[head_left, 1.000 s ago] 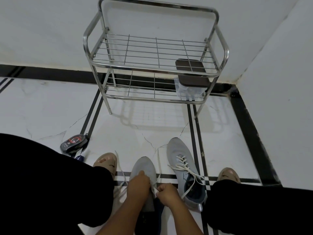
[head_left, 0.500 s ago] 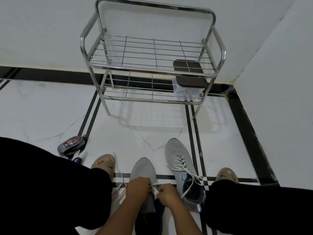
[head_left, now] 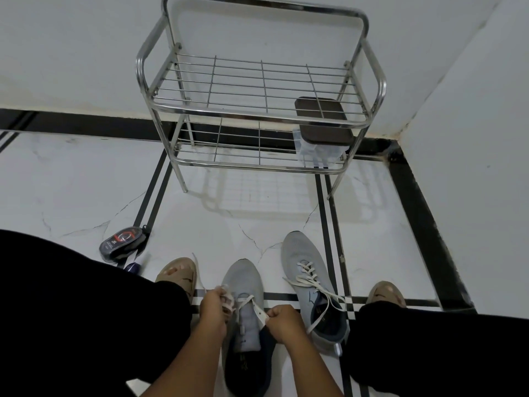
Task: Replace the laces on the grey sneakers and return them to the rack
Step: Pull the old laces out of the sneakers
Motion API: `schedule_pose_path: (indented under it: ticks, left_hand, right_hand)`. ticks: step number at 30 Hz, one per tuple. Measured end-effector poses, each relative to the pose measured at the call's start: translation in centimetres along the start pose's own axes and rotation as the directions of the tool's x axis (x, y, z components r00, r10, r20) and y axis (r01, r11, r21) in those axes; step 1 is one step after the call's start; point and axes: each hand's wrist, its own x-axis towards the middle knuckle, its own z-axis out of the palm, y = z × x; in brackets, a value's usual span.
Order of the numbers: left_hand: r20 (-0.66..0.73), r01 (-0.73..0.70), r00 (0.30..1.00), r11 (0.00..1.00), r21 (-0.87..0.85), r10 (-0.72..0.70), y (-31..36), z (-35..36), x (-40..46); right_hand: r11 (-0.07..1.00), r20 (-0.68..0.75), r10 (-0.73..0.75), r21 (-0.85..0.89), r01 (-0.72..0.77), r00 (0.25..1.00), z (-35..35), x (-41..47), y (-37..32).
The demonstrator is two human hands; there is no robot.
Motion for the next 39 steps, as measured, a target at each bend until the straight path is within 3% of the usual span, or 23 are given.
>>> schedule_pose_path:
  ticks: [3, 5, 7, 8, 10, 12, 13, 17, 19, 21, 23, 25, 28, 32, 36, 37, 39]
  left_hand:
    - [-0.002, -0.168, 0.985, 0.949, 0.268, 0.175, 2.0, -0.8, 0.6]
    - [-0.031, -0.236, 0.948, 0.767, 0.597, 0.316, 2.9, -0.5, 0.5]
    - [0.032, -0.265, 0.870, 0.411, 0.872, 0.492, 2.0, -0.1, -0.1]
    - [0.098, -0.284, 0.821, 0.253, 0.925, 0.563, 1.3, 0.1, -0.5]
    - [0.256, -0.295, 0.645, -0.074, 0.952, 0.720, -0.4, 0.4, -1.1]
    - [0.407, -0.288, 0.538, -0.293, 0.912, 0.738, -1.9, 0.5, -1.5]
    - [0.421, -0.259, 0.545, -0.331, 0.907, 0.725, -2.4, 0.2, -1.6]
    - [0.441, -0.234, 0.655, -0.391, 0.890, 0.614, -3.1, 0.2, -1.0]
    - [0.423, -0.251, 0.735, -0.367, 0.896, 0.529, -3.4, 0.2, -0.9]
    - [0.402, -0.242, 0.735, -0.343, 0.908, 0.546, -3.6, 0.1, -1.0]
    - [0.394, -0.204, 0.682, -0.356, 0.912, 0.617, -3.4, 0.2, -1.3]
    - [0.376, -0.195, 0.709, -0.346, 0.918, 0.597, -3.0, 0.4, -1.2]
    - [0.344, -0.221, 0.813, -0.298, 0.929, 0.470, -2.8, 0.4, -0.6]
    - [0.366, -0.260, 0.829, -0.288, 0.922, 0.422, -2.8, 0.0, 0.0]
    - [0.295, -0.240, 0.880, -0.188, 0.952, 0.371, -2.3, -0.2, 0.3]
    - [0.254, -0.216, 0.899, -0.143, 0.966, 0.357, -2.2, -0.5, 0.2]
    - [0.201, -0.192, 0.920, -0.062, 0.979, 0.336, -2.0, -1.1, 0.4]
  right_hand:
    - [0.997, -0.008, 0.063, -0.044, -0.063, 0.998, -0.8, -0.2, 0.6]
    - [0.997, 0.032, 0.074, -0.035, -0.073, 0.997, -1.3, -0.2, 0.5]
    - [0.996, 0.068, 0.089, -0.023, -0.088, 0.994, -1.7, -0.1, 0.2]
    - [0.995, 0.077, 0.090, -0.037, -0.087, 0.993, -1.8, 0.0, 0.1]
    - [0.994, 0.087, 0.076, -0.090, -0.068, 0.993, -2.0, 0.2, -0.1]
    - [0.991, 0.104, 0.060, -0.123, -0.047, 0.993, -2.1, 0.4, -0.2]
    - [0.990, 0.113, 0.057, -0.132, -0.041, 0.992, -2.1, 0.4, -0.1]
    - [0.992, 0.090, 0.097, -0.084, -0.090, 0.991, -2.0, 0.3, -0.3]
    - [0.991, 0.092, 0.114, -0.080, -0.107, 0.989, -2.0, 0.3, -0.7]
    - [0.991, 0.098, 0.112, -0.090, -0.103, 0.989, -2.0, 0.2, -1.1]
    - [0.992, 0.112, 0.107, -0.086, -0.097, 0.988, -2.1, 0.0, -1.4]
    - [0.992, 0.118, 0.095, -0.091, -0.084, 0.988, -2.1, 0.1, -1.6]
    - [0.995, 0.074, -0.022, -0.092, 0.028, 0.997, -1.6, 0.5, -1.6]
    - [0.906, -0.057, -0.357, -0.264, 0.331, 0.932, 0.3, 0.5, -2.0]
    - [0.762, -0.024, -0.471, -0.515, 0.393, 0.882, 2.4, 1.0, -2.2]
    - [0.796, -0.024, -0.453, -0.462, 0.391, 0.891, 2.4, 1.2, -2.2]
    - [0.950, -0.107, -0.297, -0.129, 0.283, 0.949, 1.0, 0.8, -2.4]
